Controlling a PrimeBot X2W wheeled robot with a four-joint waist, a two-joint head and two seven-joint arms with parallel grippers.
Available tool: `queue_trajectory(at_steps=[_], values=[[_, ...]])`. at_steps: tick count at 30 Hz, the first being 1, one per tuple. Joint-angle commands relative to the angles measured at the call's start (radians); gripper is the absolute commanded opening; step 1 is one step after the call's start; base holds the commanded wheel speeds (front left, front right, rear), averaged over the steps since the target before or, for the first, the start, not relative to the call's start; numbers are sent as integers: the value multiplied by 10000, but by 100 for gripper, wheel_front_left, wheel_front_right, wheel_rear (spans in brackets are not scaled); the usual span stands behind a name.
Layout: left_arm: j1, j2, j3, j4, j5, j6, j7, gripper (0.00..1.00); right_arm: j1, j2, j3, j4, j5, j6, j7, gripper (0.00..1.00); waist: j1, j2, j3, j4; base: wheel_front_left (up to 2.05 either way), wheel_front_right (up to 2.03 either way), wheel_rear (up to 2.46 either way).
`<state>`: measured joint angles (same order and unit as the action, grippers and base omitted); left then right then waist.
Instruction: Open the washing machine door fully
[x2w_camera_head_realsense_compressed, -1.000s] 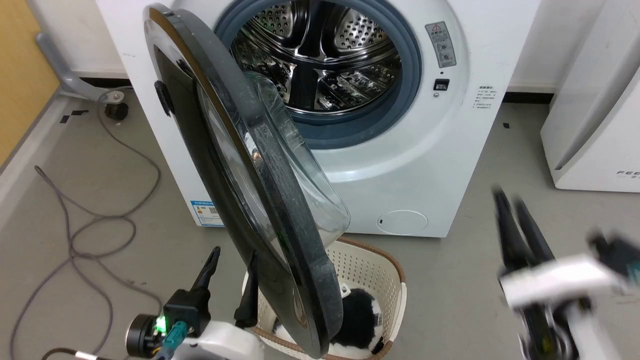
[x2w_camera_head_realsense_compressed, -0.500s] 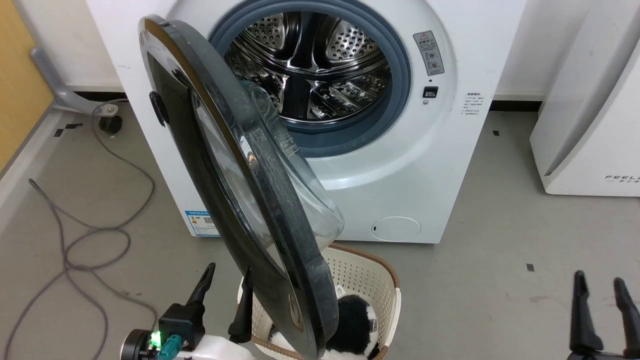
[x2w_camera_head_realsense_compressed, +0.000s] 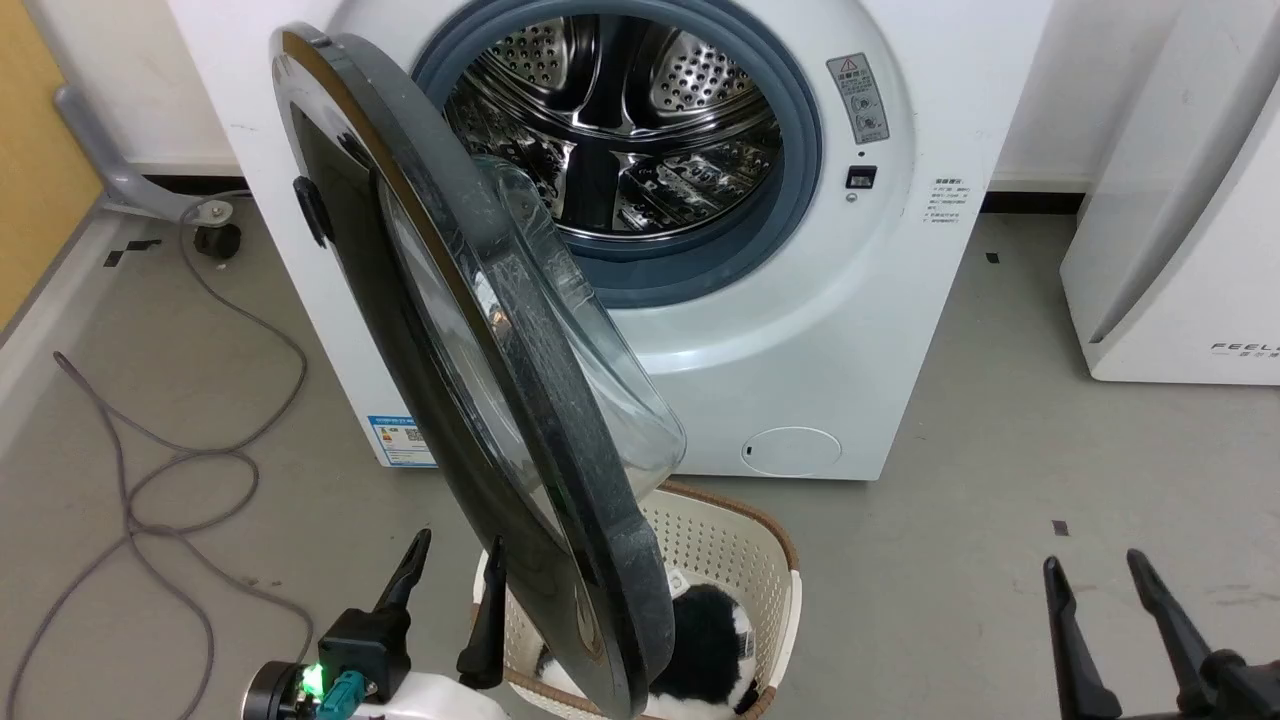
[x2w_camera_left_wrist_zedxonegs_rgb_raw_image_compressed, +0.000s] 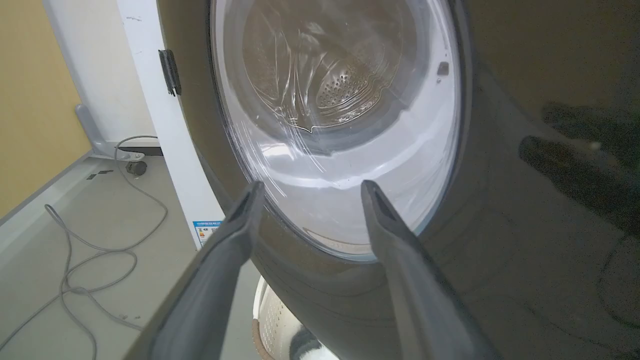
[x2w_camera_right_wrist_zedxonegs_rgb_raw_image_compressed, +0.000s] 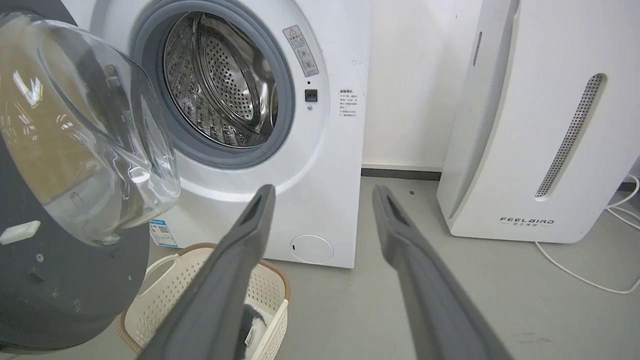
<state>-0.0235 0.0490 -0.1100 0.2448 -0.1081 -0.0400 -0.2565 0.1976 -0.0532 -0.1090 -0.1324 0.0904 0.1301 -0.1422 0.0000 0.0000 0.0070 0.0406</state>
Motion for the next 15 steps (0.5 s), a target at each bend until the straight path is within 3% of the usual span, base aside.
queue_trajectory(at_steps=[1, 10, 11, 12, 15], values=[[12, 13, 12, 25, 76, -30, -53, 100, 193, 29, 57, 141, -1, 6, 23, 100, 0, 0, -4, -6, 0, 0, 0], [44, 13, 2, 91, 244, 3, -53, 98, 133, 29, 250, 638, 130, 6, -31, 100, 0, 0, -37, -93, 0, 0, 0], [48, 13, 2, 115, 204, -9, -53, 31, 119, 29, 256, 646, 120, 6, -26, 100, 0, 0, -36, -101, 0, 0, 0], [52, 13, 1, 174, 133, -30, -53, 0, 106, 29, 262, 648, 122, 6, -17, 100, 0, 0, -38, -106, 0, 0, 0], [19, 13, 8, 237, 85, -43, -53, 0, 83, 29, 289, 634, 113, 6, 3, 100, 0, 0, -46, -111, 0, 0, 0]])
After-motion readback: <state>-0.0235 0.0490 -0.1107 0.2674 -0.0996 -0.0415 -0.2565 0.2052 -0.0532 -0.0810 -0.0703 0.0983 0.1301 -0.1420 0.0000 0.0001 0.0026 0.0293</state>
